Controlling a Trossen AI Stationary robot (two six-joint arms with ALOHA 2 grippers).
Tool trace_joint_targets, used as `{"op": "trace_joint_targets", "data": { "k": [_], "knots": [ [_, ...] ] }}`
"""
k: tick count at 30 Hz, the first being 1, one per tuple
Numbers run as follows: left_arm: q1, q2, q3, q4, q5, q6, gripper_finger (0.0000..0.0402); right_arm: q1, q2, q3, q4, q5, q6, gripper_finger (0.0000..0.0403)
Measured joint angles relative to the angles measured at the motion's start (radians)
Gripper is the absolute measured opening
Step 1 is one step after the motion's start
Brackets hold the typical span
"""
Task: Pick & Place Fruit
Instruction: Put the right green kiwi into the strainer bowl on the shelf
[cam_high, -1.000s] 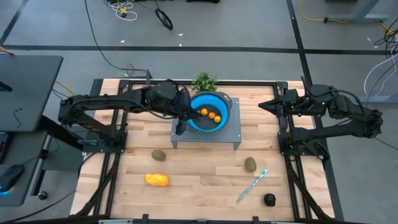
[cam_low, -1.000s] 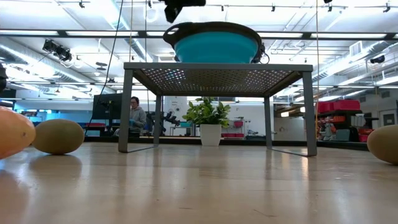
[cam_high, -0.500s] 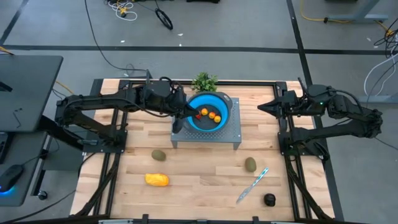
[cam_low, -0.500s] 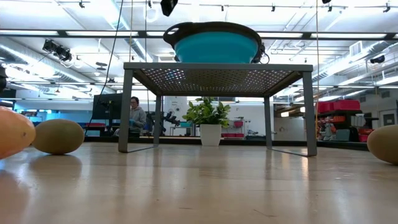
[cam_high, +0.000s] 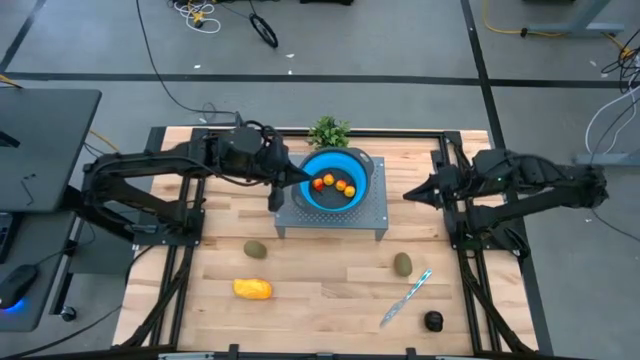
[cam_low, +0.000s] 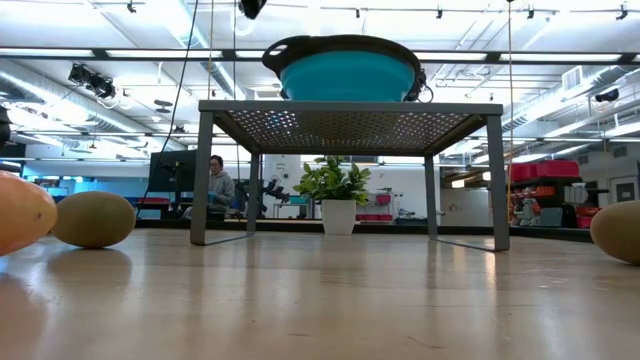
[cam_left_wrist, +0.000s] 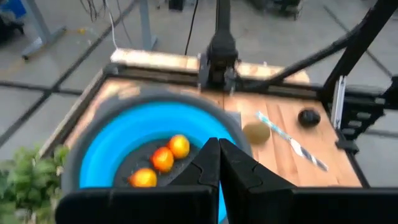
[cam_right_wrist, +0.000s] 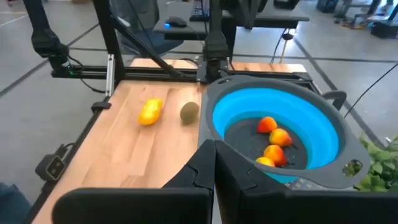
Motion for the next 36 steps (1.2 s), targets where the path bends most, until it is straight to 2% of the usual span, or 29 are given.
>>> {"op": "trace_joint_targets", "data": {
  "k": [5,12,24,36],
  "knots": [
    [0.002,-0.014,0.000,0.006,-0.006,0.002,0.0003,0.052,0.004,0.000,0.004,0.053,0.003,0.0006],
    [0.002,-0.030,0.001,0.008,-0.014,-0.002,0.0003,0.133,0.027,0.000,0.031,0.044,0.055,0.0006],
    [0.002,-0.036,0.001,0.003,-0.024,-0.006,0.0005,0.342,0.172,0.000,0.035,0.043,0.107,0.0006],
    [0.002,-0.036,0.001,0.004,-0.024,-0.006,0.0003,0.451,0.229,0.000,-0.019,0.040,0.112,0.0006]
  ]
}}
